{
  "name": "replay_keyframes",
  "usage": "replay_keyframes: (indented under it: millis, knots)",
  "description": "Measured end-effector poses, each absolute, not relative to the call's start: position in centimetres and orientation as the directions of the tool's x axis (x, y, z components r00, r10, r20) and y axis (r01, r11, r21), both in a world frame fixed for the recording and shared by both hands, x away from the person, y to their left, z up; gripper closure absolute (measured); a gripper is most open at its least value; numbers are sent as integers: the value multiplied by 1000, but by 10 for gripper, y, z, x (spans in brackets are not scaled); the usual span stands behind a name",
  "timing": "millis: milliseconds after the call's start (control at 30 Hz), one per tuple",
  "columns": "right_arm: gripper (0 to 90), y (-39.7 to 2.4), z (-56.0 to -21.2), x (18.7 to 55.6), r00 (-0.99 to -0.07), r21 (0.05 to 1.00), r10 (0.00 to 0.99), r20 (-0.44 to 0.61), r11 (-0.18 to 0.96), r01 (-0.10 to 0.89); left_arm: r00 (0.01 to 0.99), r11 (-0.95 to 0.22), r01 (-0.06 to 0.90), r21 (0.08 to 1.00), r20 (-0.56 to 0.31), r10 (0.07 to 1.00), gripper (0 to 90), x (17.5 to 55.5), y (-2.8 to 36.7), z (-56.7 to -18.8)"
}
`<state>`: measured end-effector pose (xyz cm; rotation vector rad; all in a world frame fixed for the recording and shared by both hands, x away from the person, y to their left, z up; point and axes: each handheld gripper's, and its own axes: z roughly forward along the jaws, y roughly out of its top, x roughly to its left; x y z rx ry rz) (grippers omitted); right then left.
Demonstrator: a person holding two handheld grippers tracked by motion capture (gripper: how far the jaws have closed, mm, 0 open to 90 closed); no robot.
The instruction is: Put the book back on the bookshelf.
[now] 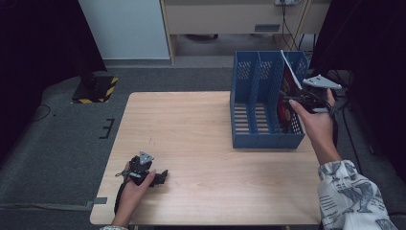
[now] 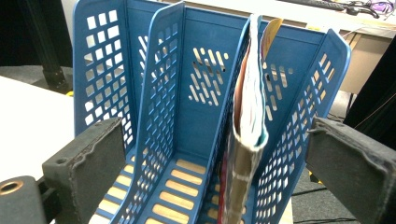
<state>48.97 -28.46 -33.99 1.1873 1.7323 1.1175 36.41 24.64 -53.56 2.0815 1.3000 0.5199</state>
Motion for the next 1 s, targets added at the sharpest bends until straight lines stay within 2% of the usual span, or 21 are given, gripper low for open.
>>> replay_keyframes:
  millis: [600, 1000]
  knots:
    - [50, -284, -352, 468, -320, 929, 945, -72, 180, 323, 441, -323, 652, 686, 5, 898, 0, 364, 246, -536]
    - [50, -291, -373, 452, -326, 922, 943, -64, 180, 342, 440, -323, 652, 686, 4, 898, 0, 364, 246, -536]
